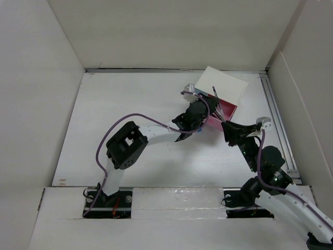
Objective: Organize the desk
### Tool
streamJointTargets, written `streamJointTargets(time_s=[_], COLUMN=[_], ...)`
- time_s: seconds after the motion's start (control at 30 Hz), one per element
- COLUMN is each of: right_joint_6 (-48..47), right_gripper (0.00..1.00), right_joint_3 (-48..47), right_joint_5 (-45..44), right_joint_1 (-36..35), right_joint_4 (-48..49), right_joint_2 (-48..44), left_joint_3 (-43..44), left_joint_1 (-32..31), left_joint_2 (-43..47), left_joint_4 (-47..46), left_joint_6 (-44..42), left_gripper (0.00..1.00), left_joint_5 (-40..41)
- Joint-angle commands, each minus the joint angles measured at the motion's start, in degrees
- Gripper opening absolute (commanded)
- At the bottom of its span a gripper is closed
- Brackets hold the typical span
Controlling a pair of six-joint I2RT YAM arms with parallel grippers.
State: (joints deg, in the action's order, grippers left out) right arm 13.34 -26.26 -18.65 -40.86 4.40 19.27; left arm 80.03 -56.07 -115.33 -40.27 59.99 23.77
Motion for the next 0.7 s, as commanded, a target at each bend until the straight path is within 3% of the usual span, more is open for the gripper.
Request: streamJointTargets(time_s=[0.0, 0.33, 0.5, 0.6, 0.63, 0.67], right_joint_6=[0.28, 0.28, 0.28, 0.37, 0.28, 0.37], right_gripper=[0.31, 0.31, 0.31, 0.28, 0.18, 0.12], right_joint_3=[-0.37, -0.46, -0.28, -0.28, -0.11, -0.11], right_joint_5=[0.2, 0.02, -0.24, -0.59, -0.59, -0.77], right_joint_1=[0.17, 0.17, 0.17, 0.17, 0.17, 0.17], right_joint_4=[1.57, 1.57, 1.4, 1.4, 1.4, 1.4], right_joint_2=[0.68, 0.25, 0.07, 0.07, -0.02, -0.11], left_joint_3=[3.03, 2.15, 1.71, 0.57, -0.22, -1.96], left_joint_1=[-1.32, -1.84, -2.98, -4.12, -4.13, -4.65], left_joint_2=[1.24, 1.86, 4.67, 8.44, 9.76, 12.29], left_joint_4=[0.8, 0.99, -0.33, -2.08, -2.79, -3.23], left_joint_6=[0.22, 0.49, -5.39, -11.63, -13.56, -17.5], left_gripper=[0.06, 0.4, 0.42, 0.33, 0.12, 0.0], left_joint_5=[6.19, 7.16, 10.15, 12.87, 14.45, 14.64])
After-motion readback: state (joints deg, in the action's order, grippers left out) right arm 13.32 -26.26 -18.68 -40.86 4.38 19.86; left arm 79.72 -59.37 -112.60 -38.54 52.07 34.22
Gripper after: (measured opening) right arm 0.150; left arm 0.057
